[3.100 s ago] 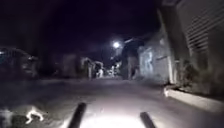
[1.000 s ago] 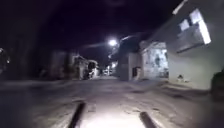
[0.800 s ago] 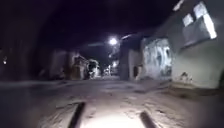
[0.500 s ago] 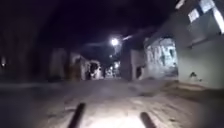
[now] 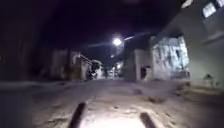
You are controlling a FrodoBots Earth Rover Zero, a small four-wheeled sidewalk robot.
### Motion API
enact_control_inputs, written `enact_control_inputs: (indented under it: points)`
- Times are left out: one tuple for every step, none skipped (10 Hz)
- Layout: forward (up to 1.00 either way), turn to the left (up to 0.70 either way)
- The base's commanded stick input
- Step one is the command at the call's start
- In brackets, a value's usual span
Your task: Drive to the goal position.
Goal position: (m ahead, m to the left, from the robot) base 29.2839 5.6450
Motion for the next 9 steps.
enact_control_inputs:
  points:
    - [1.00, 0.02]
    - [1.00, 0.02]
    - [1.00, 0.02]
    - [1.00, 0.02]
    - [1.00, 0.02]
    - [1.00, 0.02]
    - [1.00, 0.02]
    - [1.00, 0.02]
    - [1.00, 0.02]
